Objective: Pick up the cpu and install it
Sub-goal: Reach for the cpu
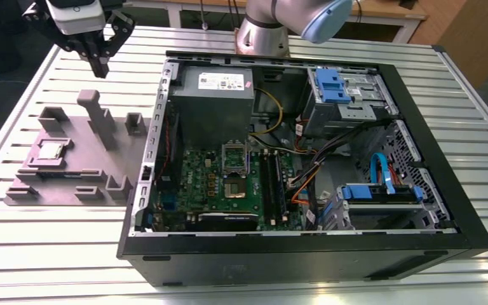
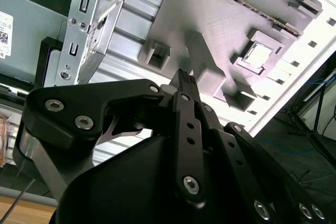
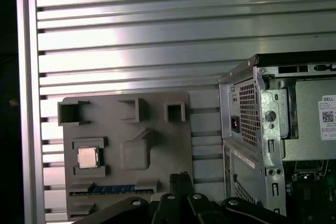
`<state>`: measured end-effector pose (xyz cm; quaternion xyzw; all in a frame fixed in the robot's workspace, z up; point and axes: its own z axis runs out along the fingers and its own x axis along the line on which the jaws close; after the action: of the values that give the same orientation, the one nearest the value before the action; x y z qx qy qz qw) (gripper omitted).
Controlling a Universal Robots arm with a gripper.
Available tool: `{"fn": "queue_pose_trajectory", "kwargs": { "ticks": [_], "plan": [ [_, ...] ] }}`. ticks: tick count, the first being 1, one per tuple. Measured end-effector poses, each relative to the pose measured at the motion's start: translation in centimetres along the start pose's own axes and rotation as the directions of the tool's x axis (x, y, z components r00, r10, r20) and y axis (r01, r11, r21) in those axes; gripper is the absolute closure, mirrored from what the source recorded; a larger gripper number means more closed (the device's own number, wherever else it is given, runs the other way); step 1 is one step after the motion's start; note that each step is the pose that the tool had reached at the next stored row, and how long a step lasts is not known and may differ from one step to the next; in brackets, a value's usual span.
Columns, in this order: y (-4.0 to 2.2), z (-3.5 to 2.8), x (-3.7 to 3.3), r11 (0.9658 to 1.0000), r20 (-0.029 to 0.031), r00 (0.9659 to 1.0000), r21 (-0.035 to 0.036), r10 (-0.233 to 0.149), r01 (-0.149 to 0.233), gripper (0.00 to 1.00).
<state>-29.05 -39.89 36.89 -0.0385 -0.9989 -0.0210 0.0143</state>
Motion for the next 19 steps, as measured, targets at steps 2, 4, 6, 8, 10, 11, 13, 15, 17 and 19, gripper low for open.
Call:
{"fn": "queue_pose_trajectory", "kwargs": {
  "ticks": [2,4,6,8,10,11,13,15,17,19],
  "plan": [
    [-0.01,0.0,0.05,1.0,0.0,1.0,0.0,0.0,0.0,0.9],
    [-0.01,0.0,0.1,1.0,0.0,1.0,0.0,0.0,0.0,0.9],
    [-0.01,0.0,0.15,1.0,0.0,1.0,0.0,0.0,0.0,0.9],
    [-0.02,0.01,0.2,1.0,0.0,1.0,0.0,0.0,0.0,0.9],
    [-0.02,0.01,0.25,1.0,0.0,1.0,0.0,0.0,0.0,0.9],
    [-0.02,0.01,0.28,1.0,0.0,1.0,0.0,0.0,0.0,0.9],
    [-0.03,0.01,0.34,1.0,0.0,1.0,0.0,0.0,0.0,0.9],
    [-0.03,0.01,0.39,1.0,0.0,1.0,0.0,0.0,0.0,0.9],
    [-0.04,0.01,0.45,1.0,0.0,1.0,0.0,0.0,0.0,0.9],
    [-0.04,0.02,0.51,1.0,0.0,1.0,0.0,0.0,0.0,0.9]
  ]
}}
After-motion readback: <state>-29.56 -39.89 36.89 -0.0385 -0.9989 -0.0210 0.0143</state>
